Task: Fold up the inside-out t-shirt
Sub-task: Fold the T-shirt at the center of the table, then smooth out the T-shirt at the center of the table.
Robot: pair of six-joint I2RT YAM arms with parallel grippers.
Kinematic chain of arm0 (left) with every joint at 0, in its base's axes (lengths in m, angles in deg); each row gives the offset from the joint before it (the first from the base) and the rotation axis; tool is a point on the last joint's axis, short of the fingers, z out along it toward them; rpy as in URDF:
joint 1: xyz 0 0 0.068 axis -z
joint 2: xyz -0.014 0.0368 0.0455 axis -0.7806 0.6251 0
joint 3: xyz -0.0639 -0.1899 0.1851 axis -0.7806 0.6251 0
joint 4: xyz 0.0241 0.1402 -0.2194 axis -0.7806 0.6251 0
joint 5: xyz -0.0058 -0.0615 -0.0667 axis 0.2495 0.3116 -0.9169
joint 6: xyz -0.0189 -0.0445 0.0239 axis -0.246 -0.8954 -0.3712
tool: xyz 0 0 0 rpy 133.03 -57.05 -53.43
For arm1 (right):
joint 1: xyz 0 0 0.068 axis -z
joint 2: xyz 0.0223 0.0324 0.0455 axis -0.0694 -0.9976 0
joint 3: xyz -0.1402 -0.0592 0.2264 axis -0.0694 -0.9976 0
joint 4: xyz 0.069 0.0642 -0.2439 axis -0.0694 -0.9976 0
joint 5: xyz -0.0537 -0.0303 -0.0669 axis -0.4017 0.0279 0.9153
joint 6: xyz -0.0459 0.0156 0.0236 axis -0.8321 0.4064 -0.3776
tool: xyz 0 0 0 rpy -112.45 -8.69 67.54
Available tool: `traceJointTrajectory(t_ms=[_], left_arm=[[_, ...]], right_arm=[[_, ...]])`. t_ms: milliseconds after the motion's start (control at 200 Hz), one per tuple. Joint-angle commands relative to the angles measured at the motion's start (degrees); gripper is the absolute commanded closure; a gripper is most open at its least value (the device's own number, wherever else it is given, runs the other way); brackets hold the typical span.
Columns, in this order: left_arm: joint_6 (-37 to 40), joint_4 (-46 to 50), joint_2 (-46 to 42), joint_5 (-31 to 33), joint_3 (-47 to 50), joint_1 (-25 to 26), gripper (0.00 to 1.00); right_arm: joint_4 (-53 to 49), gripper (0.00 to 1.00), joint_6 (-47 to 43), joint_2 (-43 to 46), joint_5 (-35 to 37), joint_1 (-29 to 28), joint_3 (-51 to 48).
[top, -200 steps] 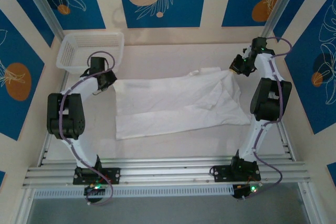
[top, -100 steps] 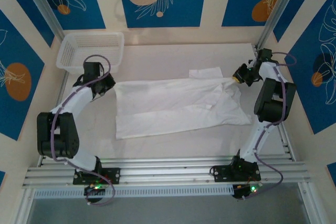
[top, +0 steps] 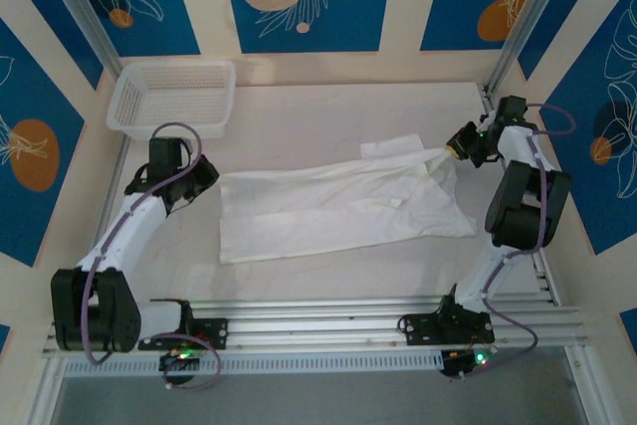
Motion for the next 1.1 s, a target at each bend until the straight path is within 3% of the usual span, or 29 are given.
traceJointTrajectory(t_ms=[0,170,395,555,655,775,930,1095], left_arm=[[0.1,4.8,-2.4,2.0,3.0,0.5,1.00],[-3.1,4.1,-3.9,5.4,10.5,0.5,1.00],[-3.9,3.8,-3.4,7.1,14.3,0.4,1.00],[-4.7,1.3,-1.0,7.1,14.5,0.4,1.00],[-4.8,-0.2,-0.2,6.5,13.6,0.5,0.77],[-3.5,0.4,-2.7,7.5,11.5,0.5,0.60],[-1.2,2.1,-6.7,7.3,9.5,1.1,0.54],[1.0,1.4,-8.3,4.6,8.9,4.5,0.50]], right_arm=[[2.0,1.00,2.2,6.1,-0.4,0.4,-5.7],[7.3,1.00,5.5,6.5,0.3,3.3,-17.5],[7.1,1.00,5.6,3.7,0.1,5.9,-19.1],[6.0,0.85,5.1,4.0,1.4,5.5,-18.8],[4.7,0.71,4.3,5.8,1.6,4.8,-18.3],[5.0,0.52,3.3,12.7,6.0,2.2,-18.5],[8.3,0.42,4.4,16.7,8.0,-1.5,-17.8],[8.1,0.31,1.0,11.3,12.1,-8.6,-11.0]])
